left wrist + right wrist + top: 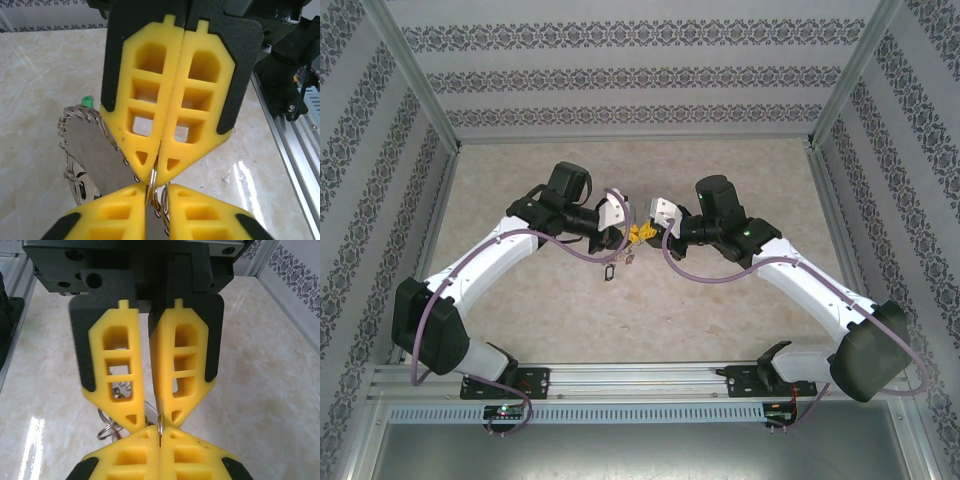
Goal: Put the keys on the keyring
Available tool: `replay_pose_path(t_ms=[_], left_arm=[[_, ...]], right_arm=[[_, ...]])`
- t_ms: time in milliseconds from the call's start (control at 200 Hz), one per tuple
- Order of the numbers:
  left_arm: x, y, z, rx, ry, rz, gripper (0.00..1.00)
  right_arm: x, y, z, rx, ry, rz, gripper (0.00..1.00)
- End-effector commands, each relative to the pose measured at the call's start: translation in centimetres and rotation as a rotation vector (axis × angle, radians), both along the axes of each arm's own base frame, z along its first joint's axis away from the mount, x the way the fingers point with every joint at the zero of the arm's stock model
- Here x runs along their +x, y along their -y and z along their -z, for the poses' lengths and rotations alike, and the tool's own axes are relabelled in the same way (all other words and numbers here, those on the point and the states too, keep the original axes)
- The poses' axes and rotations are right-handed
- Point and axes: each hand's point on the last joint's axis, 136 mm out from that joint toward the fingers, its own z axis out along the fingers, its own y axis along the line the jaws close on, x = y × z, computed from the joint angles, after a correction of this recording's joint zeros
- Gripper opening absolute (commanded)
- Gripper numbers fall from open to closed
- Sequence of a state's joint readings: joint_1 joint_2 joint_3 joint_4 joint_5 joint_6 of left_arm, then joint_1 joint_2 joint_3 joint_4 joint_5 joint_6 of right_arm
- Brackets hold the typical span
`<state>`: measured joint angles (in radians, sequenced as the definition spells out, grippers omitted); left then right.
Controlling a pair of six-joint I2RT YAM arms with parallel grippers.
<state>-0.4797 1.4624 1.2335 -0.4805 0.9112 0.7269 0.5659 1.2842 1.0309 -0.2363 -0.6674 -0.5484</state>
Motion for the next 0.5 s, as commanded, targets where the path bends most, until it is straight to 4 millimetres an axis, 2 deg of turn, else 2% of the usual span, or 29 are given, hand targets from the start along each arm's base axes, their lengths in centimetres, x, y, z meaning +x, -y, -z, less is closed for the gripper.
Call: replay_pose_path(t_ms=[0,100,260,495], left_arm=[[-0.9,0.8,-1.5,-0.035,0.051,0.075,0.11],[-1.0,0.7,-1.6,-0.036,0.065,0.073,0.0],[-0.9,0.5,-1.6,-0.031,0.078,0.05,0.0],[0.4,0.1,-1.2,-0.02,0.061,-0.056,0.0]], right_arm=[[-0.5,-1.0,-2.6,0.066,0.055,-0.039,0.0],[-0.5,-1.1,-2.6,0.062,0.055,-0.04,0.0],[-0.8,-1.1,-2.3,0.039,0.06,-0.038,0.0],[-0.7,-0.6,-1.1,0.009,0.035,0.01,0.0]])
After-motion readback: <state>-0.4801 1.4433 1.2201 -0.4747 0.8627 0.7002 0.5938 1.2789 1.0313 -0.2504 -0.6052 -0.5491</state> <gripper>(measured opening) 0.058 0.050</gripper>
